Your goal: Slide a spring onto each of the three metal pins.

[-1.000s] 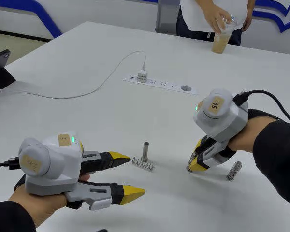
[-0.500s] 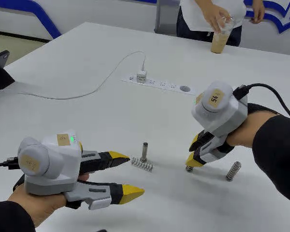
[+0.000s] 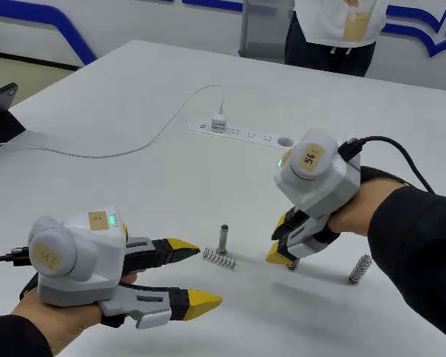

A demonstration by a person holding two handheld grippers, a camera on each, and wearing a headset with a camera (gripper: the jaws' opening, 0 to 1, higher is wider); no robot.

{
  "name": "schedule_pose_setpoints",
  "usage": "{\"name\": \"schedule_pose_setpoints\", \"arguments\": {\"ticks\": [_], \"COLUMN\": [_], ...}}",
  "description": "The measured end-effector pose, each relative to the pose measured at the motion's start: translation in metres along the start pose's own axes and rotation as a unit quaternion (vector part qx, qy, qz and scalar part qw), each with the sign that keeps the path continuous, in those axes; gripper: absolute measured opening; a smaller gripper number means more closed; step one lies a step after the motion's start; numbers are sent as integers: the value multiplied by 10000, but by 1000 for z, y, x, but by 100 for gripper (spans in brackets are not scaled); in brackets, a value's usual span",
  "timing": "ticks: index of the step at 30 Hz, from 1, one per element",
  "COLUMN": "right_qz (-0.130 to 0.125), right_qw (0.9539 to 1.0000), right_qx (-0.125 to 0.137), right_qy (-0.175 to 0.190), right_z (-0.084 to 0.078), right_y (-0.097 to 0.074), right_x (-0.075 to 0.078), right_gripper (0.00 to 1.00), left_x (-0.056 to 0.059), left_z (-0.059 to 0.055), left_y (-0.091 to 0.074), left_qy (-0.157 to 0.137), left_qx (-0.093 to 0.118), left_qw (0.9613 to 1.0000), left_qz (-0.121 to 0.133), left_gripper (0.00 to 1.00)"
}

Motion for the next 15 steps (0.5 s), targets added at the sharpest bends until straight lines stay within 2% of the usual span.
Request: {"name": "schedule_pose_setpoints", "arguments": {"ticks": [15], "right_qz": [105], "right_qw": [9996], "right_qx": [251], "right_qy": [99], "right_z": [20], "right_y": [25], "right_x": [-12], "right_gripper": [19], "left_x": [1], "left_z": [-1], "left_y": [0], "left_qy": [-12], "left_qx": [-14], "left_qw": [10000], "left_qz": [-4], "left_gripper": [48]}}
Point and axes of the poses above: the centre of the closed fingertips' face, and the gripper's own axes: y roughly forward along the fingers, x roughly to its right, z roughly out of its top, the point moved 4 cm from there along -y, roughly backward along the fingers, and after that the axes turned 1 degree about -x, right-handed, at the moved point
